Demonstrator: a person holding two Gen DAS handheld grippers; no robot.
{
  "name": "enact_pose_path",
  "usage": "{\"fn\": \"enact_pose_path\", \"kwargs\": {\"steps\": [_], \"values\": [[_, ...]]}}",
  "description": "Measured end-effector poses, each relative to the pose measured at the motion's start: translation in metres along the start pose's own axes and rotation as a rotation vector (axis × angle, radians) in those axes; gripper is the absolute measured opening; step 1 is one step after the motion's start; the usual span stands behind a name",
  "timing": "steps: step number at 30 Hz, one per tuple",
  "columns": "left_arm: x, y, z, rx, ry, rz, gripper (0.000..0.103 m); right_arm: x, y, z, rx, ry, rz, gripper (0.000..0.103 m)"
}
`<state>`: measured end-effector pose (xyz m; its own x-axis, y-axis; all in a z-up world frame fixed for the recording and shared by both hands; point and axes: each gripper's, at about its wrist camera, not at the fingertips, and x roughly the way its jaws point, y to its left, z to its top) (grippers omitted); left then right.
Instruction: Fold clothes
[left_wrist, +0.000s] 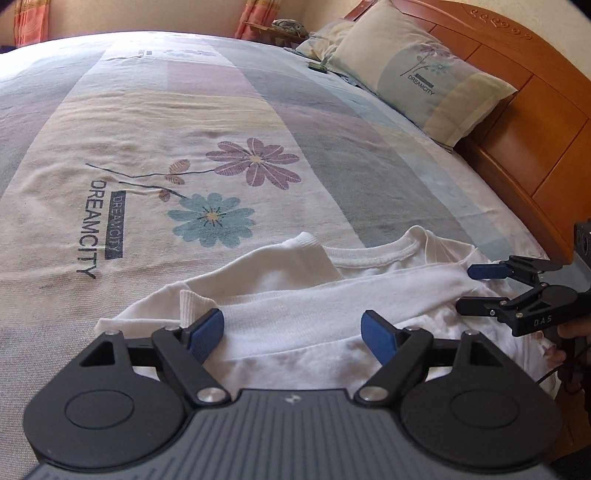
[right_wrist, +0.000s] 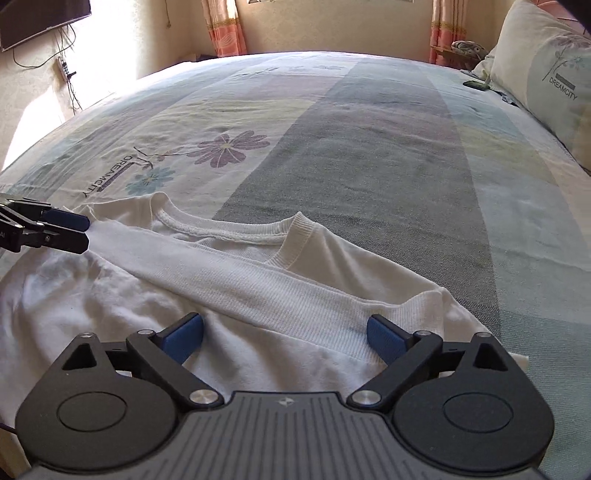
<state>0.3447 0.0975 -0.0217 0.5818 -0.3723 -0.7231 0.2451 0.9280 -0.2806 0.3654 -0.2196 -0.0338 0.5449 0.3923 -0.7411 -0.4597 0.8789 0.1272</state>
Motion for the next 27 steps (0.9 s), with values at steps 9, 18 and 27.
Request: {"fn": "enact_pose_path", "kwargs": {"steps": [9,18,27], "values": [[-0.021,-0.004,-0.016,-0.005,0.004,-0.085,0.086,-0.017,0.017,0.009,0.066,0.063,-0.065,0.103],[-0.033,-0.003,-0.015,-0.02,-0.055,-0.12,0.088,-0.002,0.028,0.005,0.088,0.155,-0.165,0.103],[-0.014,0.008,-0.027,-0.015,0.044,-0.246,0.089,-0.028,0.067,0.007,0.136,0.119,-0.245,0.103]]}}
